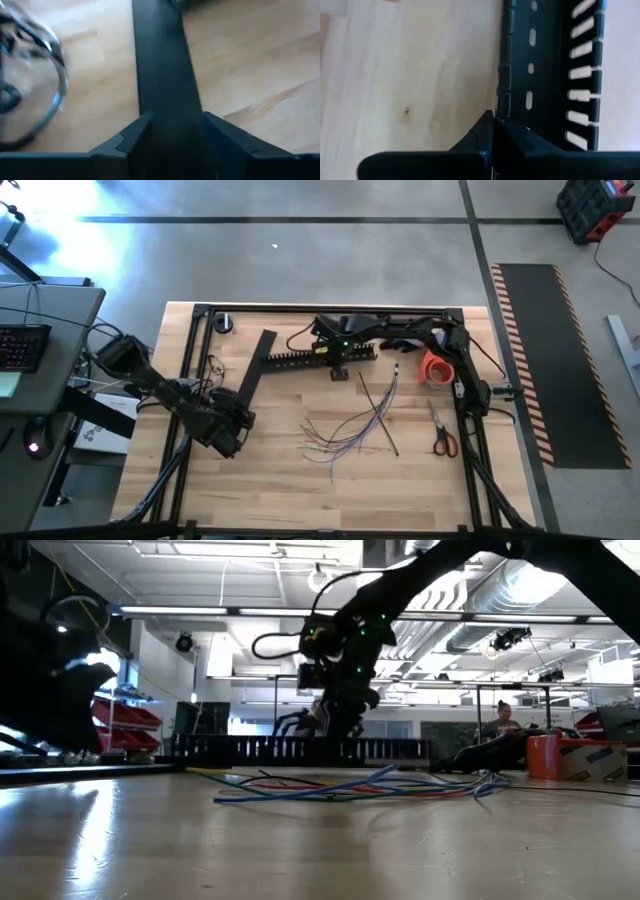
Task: Ziptie cables
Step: Move the black cable duct to the top left of the table, then wrap the cables together using a zip tie
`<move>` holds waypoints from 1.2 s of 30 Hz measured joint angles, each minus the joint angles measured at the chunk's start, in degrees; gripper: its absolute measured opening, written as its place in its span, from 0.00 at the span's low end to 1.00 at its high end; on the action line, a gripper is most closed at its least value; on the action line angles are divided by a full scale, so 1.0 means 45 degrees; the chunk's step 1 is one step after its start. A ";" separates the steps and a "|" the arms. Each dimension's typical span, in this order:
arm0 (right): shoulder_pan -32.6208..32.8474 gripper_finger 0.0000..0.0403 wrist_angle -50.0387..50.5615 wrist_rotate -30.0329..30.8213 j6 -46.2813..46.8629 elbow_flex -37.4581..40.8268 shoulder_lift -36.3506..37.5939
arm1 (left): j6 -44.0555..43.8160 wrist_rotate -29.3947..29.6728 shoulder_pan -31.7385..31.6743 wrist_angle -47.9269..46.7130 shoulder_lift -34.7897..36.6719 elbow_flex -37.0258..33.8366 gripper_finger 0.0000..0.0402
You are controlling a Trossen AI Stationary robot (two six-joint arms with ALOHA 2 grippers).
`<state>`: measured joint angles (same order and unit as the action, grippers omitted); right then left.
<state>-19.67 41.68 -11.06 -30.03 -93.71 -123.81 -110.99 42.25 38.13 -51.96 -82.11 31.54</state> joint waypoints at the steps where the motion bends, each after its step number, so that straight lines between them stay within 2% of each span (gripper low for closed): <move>1: -0.0035 0.00 -0.0106 -0.0021 0.0020 0.0200 0.0000 | 0.0122 0.0123 -0.0041 -0.0232 0.0228 0.0110 0.44; 7: -0.0077 0.00 -0.0294 0.0013 0.0617 0.0914 0.0073 | 0.1422 0.1645 -0.0269 -0.0564 0.1575 0.0403 0.57; 12: -0.0077 0.00 -0.0066 0.0302 0.1757 0.0777 -0.0015 | 0.2345 0.2456 -0.0524 -0.0321 0.2175 0.0420 0.59; 15: -0.0127 0.04 -0.0015 0.0692 0.2170 0.0788 -0.0019 | 0.2869 0.2609 -0.0593 0.0113 0.2186 0.0420 0.59; 20: -0.0159 0.23 0.0718 0.0888 0.2431 0.0686 -0.0034 | 0.3768 0.2912 -0.0593 0.1057 0.2190 0.0425 0.59; 25: -0.0140 0.45 0.2133 0.1326 0.2290 -0.0368 0.0297 | 0.4546 0.3351 -0.0661 0.1752 0.2190 0.0430 0.59; 27: -0.0138 0.50 0.2392 0.1619 0.2366 -0.0723 0.0812 | 0.4809 0.3414 -0.0666 0.1978 0.2190 0.0430 0.59; 30: 0.0020 0.53 0.3024 0.1823 0.2368 -0.0850 0.2144 | 0.5304 0.3458 -0.0661 0.2261 0.2195 0.0430 0.59; 33: 0.0505 0.52 0.4526 0.1903 0.2753 -0.0834 0.3760 | 0.6377 0.3094 -0.0666 0.2957 0.2195 0.0431 0.59; 36: 0.1439 0.49 0.5277 0.2802 0.4102 0.0015 0.5663 | 0.7890 0.2998 -0.0661 0.4238 0.2195 0.0434 0.59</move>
<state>-13.19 65.42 1.55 -11.57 -93.65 -98.32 -75.49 55.74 35.16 -32.89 -72.23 33.50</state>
